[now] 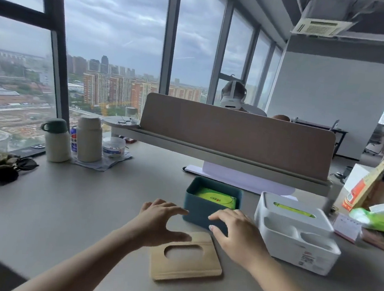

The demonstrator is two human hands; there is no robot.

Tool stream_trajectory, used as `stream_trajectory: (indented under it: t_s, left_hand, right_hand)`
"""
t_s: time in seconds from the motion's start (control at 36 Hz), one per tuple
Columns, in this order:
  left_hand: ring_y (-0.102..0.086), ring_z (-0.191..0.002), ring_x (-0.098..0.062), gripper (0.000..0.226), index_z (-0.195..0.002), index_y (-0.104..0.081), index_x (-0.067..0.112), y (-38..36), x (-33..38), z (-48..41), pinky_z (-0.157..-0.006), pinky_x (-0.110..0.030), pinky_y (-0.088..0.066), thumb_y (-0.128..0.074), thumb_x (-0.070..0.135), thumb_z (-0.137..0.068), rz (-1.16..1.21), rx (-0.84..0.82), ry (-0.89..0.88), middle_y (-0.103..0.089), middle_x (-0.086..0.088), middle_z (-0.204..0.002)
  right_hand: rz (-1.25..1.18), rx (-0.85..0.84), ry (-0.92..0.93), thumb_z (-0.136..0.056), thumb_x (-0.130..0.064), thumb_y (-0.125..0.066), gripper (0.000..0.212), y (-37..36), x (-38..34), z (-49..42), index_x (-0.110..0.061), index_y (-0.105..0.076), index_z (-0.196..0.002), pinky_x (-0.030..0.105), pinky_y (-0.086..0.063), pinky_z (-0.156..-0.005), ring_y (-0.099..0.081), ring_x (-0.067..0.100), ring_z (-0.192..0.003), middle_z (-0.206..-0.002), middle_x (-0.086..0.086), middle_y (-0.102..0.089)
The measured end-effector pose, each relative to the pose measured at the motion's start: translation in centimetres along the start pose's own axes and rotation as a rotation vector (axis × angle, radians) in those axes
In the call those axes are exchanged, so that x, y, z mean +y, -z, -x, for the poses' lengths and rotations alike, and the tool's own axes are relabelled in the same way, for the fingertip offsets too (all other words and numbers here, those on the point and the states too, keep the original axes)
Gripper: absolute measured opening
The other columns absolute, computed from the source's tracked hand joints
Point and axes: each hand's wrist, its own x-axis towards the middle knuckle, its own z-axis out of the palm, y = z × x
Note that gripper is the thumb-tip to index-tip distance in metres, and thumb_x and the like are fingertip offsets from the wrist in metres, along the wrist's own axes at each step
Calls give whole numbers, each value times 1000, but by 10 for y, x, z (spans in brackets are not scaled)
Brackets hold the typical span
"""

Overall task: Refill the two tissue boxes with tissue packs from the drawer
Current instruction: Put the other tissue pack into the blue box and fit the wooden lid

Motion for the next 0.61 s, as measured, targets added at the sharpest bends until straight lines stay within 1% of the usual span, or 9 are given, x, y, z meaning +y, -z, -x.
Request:
stream_trajectory:
  t_s: [0.06,0.08,0.17,0.25,0.31,0.36,0.5,0.61]
  left_hand:
    - [-33,-132,-14,102,-137,-40,45,-1,-3,9,-105,-35,-25,-40,94,-48,28,-92,48,-49,14,-142]
    - [-31,-133,-15,103,-139,-38,44,-2,-5,13,-107,-35,-25,-47,93,-49,29,-144,66,-48,12,-143]
    - [-24,-139,-18,100,-144,-29,43,-8,-11,23,-111,-39,-25,-63,79,-57,15,-275,121,-44,8,-147]
    - [-23,-140,-22,108,-148,-19,42,-13,-14,31,-114,-42,-25,-69,74,-57,-12,-349,160,-41,6,-149]
    - [-24,-138,-23,118,-150,-11,40,-15,-13,36,-114,-42,-25,-71,73,-54,-14,-356,155,-37,5,-151]
    - [-26,-137,-23,124,-151,-8,38,-17,-11,39,-114,-41,-25,-74,72,-52,5,-328,143,-35,5,-151]
    - [-30,-132,-21,124,-150,-12,39,-20,-10,44,-112,-38,-29,-80,65,-50,49,-278,127,-37,4,-145]
    - [-30,-129,-21,124,-149,-10,38,-16,-8,48,-110,-35,-28,-81,59,-49,-16,-224,65,-36,4,-142]
  right_hand:
    - [-31,-76,-13,-88,-45,-55,27,-3,-3,7,-37,-62,-113,31,-44,-93,-53,8,-109,-113,-20,-64]
    - [-35,-141,-12,-87,-48,-56,30,-4,-4,9,-38,-60,-115,31,-44,-95,-52,8,-111,-115,-20,-63]
    - [-41,-354,-18,-81,-60,-59,48,-7,-9,15,-42,-52,-125,30,-39,-101,-45,7,-123,-128,-19,-56]
    - [-97,-482,-51,-73,-64,-66,68,-9,-11,19,-42,-44,-134,30,-33,-108,-35,7,-132,-138,-17,-46]
    - [-141,-535,-58,-68,-65,-71,82,-12,-10,20,-41,-39,-139,30,-29,-112,-30,8,-136,-145,-15,-40]
    - [-141,-578,-49,-64,-64,-75,91,-15,-9,21,-41,-35,-142,29,-25,-115,-26,10,-140,-150,-14,-35]
    - [-126,-584,-24,-60,-60,-80,102,-16,-13,20,-38,-29,-146,30,-18,-119,-17,11,-145,-157,-12,-24]
    - [-103,-599,14,-54,-64,-81,114,-16,-14,18,-42,-20,-148,35,-16,-121,-12,11,-147,-160,-14,-15]
